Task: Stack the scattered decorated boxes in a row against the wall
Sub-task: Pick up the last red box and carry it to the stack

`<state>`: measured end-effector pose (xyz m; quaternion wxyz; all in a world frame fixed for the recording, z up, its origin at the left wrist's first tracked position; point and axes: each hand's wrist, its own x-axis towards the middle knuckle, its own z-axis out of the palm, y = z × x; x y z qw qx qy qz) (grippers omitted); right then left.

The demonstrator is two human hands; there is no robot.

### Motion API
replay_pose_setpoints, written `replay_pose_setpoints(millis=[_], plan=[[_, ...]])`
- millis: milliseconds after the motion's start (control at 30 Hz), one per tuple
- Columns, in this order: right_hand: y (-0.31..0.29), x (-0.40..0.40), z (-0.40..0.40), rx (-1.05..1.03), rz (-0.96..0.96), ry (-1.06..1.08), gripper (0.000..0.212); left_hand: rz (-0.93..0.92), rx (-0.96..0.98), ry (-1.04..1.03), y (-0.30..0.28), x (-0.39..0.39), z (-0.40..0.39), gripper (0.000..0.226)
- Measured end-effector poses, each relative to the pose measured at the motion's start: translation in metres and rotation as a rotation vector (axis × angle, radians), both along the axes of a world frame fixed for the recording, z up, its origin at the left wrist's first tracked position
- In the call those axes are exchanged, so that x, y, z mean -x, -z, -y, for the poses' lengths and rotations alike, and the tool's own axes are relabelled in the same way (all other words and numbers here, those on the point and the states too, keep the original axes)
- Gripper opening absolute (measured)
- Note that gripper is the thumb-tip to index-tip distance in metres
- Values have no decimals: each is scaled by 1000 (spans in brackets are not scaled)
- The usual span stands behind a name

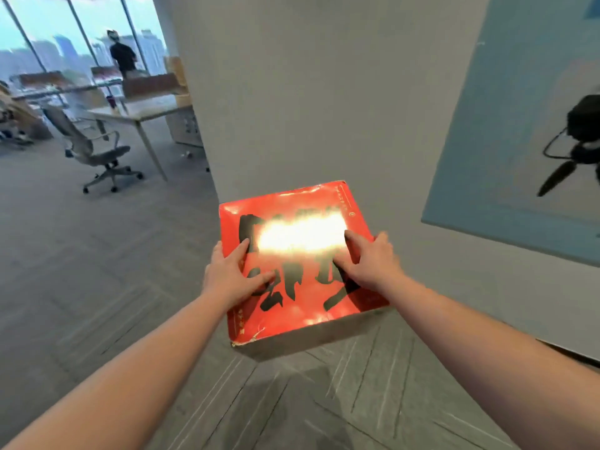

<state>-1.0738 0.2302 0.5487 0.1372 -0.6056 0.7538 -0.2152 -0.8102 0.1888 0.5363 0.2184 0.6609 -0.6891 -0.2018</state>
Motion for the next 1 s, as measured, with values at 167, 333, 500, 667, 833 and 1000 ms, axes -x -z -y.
replay_pose_setpoints(millis=[167, 333, 500, 667, 833, 1000], plan=[[-30, 103, -34, 22, 1, 151, 64, -60, 31, 187, -36, 108, 7, 99], [-33, 176, -64, 44, 23, 338, 60, -5, 50, 395, -48, 201, 24, 93], [-32, 245, -107, 22, 37, 579, 63, -29, 41, 645, -43, 311, 37, 92], [-34, 309, -176, -22, 8, 855, 64, -65, -36, 923, -33, 432, 12, 93], [-24, 355, -266, -62, 8, 1127, 62, -45, -73, 1184, -25, 538, -51, 92], [-2, 392, -365, -29, 79, 1347, 64, 9, -84, 1402, -18, 635, -137, 93]])
